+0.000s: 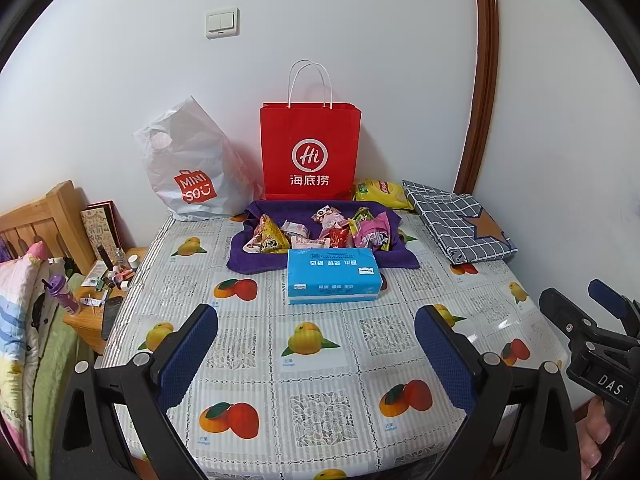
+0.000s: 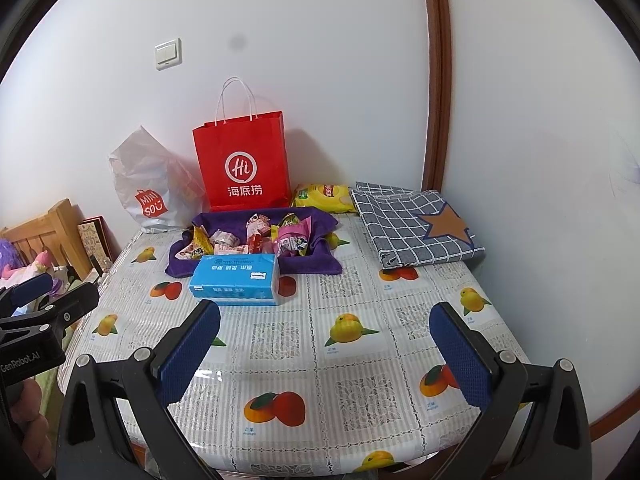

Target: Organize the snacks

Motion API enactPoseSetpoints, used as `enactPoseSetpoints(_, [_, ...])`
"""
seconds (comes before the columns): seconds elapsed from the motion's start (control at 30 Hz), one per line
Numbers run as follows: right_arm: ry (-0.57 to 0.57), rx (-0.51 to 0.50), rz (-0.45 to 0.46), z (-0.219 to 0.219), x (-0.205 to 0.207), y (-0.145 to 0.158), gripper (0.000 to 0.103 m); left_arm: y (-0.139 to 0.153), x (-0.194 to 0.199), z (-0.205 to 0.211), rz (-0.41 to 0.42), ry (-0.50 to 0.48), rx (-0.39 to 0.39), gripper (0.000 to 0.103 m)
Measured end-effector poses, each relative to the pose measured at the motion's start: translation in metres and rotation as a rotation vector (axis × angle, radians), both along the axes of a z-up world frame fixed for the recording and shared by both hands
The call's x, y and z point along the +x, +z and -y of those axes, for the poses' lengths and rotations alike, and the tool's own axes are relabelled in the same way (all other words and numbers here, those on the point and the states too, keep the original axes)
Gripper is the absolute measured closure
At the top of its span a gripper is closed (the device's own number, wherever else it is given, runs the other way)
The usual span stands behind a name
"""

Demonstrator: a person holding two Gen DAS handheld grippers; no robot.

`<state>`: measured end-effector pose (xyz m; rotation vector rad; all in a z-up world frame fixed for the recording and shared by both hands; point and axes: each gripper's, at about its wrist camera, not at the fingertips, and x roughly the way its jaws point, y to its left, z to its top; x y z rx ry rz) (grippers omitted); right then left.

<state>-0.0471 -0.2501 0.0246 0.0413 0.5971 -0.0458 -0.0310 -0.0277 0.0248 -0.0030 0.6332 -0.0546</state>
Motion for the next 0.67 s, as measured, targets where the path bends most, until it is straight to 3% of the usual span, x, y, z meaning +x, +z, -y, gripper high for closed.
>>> enactPoseSetpoints(0.67, [0.002, -0.003, 0.004, -0.0009, -0.0013, 0.002, 0.0, 0.0012, 0.0, -0.0014, 0.006, 0.003, -0.003, 0.003])
